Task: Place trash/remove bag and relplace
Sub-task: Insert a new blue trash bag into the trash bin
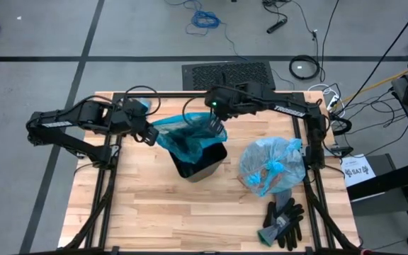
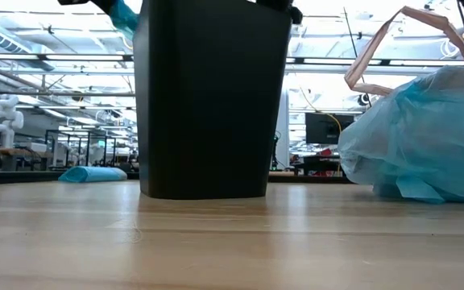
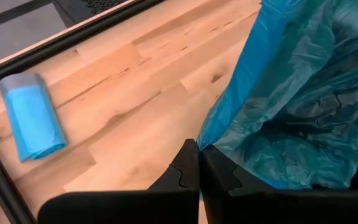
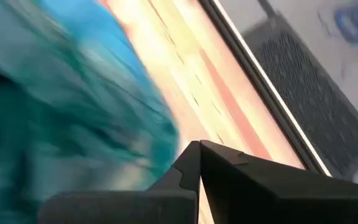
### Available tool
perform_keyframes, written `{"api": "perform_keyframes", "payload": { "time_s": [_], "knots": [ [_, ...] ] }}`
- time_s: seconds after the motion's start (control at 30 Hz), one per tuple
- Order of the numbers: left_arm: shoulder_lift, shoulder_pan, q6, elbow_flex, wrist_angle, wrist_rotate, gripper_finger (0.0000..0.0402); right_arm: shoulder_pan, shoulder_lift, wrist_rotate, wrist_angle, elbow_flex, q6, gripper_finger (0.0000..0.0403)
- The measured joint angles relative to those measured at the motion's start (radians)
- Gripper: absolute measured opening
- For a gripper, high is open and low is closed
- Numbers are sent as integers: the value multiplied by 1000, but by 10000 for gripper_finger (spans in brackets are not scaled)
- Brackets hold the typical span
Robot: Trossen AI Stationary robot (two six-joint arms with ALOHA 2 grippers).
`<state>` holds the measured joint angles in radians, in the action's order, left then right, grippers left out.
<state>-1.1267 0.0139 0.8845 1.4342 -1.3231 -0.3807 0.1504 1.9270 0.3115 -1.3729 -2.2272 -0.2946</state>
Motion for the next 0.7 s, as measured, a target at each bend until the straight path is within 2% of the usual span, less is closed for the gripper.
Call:
{"api": "perform_keyframes", "payload": {
  "time_s": [0.1, 0.27, 0.57, 0.7],
  "knots": [
    [0, 0, -8, 0, 0, -1, 0, -29, -26, -27, 104, 0, 19, 0],
    [-4, 0, -7, 0, -6, -53, 0, -64, -38, -132, 252, -1, 76, 0],
    [-39, -2, -6, -1, -56, -122, 0, 12, 6, -129, 93, 7, -19, 0],
    [-79, -1, -10, -1, -95, -111, 0, 32, 9, -177, 78, 6, -33, 0]
  ]
}}
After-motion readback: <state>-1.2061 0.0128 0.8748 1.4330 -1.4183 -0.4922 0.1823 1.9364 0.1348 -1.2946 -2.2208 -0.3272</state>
